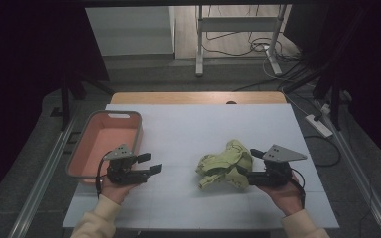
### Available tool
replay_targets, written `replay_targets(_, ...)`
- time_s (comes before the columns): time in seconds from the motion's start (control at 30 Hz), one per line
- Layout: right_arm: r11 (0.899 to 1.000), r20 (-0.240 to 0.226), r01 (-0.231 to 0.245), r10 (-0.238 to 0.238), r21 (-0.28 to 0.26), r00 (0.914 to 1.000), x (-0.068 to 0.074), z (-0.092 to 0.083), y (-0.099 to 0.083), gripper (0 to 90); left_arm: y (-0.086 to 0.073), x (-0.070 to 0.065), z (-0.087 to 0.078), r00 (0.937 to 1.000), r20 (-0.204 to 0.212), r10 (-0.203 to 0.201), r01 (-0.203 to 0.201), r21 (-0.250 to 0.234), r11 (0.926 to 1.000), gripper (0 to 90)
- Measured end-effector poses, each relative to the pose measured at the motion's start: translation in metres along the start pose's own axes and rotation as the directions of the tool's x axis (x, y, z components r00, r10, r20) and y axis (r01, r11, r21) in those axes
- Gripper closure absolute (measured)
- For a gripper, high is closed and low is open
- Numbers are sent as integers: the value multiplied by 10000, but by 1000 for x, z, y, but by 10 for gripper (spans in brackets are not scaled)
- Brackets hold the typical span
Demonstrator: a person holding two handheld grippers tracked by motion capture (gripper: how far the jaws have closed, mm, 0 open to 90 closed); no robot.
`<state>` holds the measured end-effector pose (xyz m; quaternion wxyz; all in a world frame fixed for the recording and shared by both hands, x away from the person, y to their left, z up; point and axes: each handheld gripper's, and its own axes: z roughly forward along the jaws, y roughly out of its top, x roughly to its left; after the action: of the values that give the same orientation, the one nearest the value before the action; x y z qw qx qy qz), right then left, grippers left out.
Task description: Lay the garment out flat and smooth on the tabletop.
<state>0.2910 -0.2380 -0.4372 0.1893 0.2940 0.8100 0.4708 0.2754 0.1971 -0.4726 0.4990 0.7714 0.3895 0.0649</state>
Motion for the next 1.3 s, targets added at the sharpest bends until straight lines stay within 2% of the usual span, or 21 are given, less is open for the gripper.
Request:
replay_targets(0.07, 9995, -122, 314, -314, -64, 9994, 7, 1, 5, 253, 0, 0, 0, 10000, 3, -13, 13, -8, 10000, 323)
replay_targets(0.3, 9969, -713, 775, -766, 99, 9945, 18, 19, 13, 254, -1, -1, 0, 10000, -6, -9, 9, -3, 10000, 323)
replay_targets(0.47, 9925, -856, 1086, -1036, 565, 9909, 19, 33, 11, 254, -1, 0, 1, 10000, 0, -34, 34, 44, 10000, 323)
replay_targets(0.6, 9850, -750, 1425, -1355, 973, 9879, 17, 41, 4, 261, -1, -1, 1, 10000, 9, -6, 6, 68, 10000, 323)
replay_targets(0.7, 9833, -689, 1371, -1296, 1195, 9892, 11, 44, -2, 275, -1, -1, 1, 10000, 7, -6, 6, 63, 10000, 323)
replay_targets(0.87, 9875, -517, 1097, -1044, 1135, 9932, 3, 43, -7, 386, -1, -1, 1, 10000, 14, 1, -2, 75, 10000, 323)
replay_targets(1.03, 9878, -409, 1096, -1056, 1106, 9936, 2, 43, -8, 489, -1, -1, 2, 10000, 22, 8, -9, 92, 10000, 323)
replay_targets(1.2, 9895, -839, 1206, -1139, 793, 9899, 2, 40, -6, 632, -1, -1, 2, 10000, 27, 21, -21, 93, 10000, 322)
replay_targets(1.3, 9920, -990, 1074, -1005, 668, 9900, 1, 39, -5, 675, -1, -1, 2, 10000, 26, 20, -20, 79, 10000, 323)
